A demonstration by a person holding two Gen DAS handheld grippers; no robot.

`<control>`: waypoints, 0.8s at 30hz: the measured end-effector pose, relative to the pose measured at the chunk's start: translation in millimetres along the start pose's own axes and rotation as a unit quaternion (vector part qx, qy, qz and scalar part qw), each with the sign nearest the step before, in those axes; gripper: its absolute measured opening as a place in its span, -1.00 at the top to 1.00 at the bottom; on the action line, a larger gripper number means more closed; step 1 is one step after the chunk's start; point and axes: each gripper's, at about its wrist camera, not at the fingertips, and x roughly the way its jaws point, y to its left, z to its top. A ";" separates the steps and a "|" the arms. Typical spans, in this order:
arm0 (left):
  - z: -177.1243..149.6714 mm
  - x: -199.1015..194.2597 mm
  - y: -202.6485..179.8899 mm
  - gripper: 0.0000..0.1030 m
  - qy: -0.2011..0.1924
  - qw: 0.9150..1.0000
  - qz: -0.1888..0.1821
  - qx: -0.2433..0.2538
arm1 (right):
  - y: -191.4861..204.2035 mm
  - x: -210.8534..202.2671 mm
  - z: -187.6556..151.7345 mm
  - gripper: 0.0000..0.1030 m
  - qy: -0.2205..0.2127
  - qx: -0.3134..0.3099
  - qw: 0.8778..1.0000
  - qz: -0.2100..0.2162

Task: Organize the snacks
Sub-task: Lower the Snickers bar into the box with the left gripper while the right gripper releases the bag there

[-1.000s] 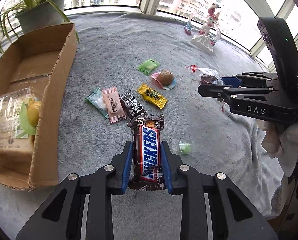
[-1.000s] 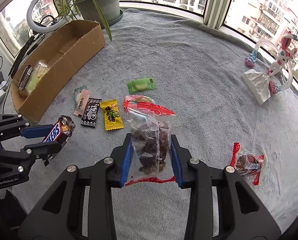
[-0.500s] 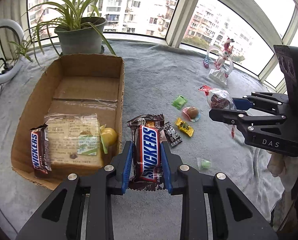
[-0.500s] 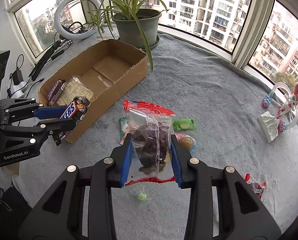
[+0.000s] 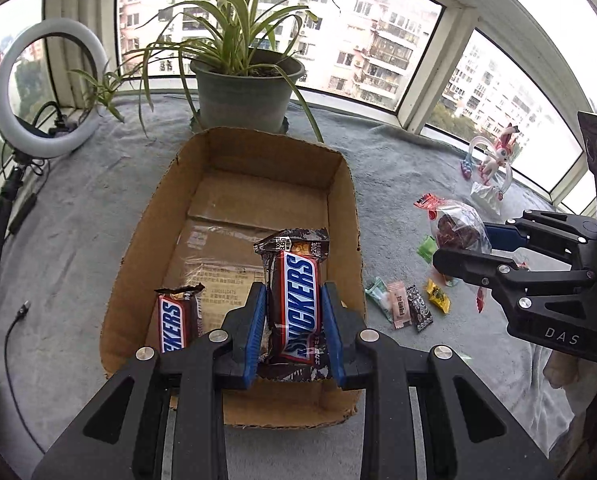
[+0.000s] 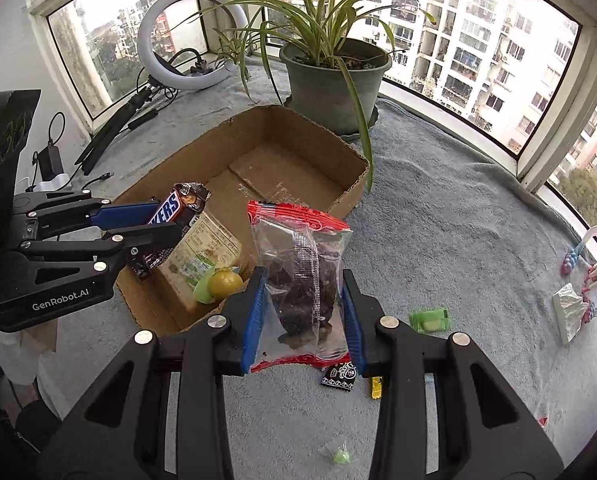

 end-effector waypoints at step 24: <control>24.6 25.6 36.0 0.49 0.005 0.999 0.031 -0.023 | 30.4 63.1 31.8 0.28 0.033 -0.031 0.999 0.019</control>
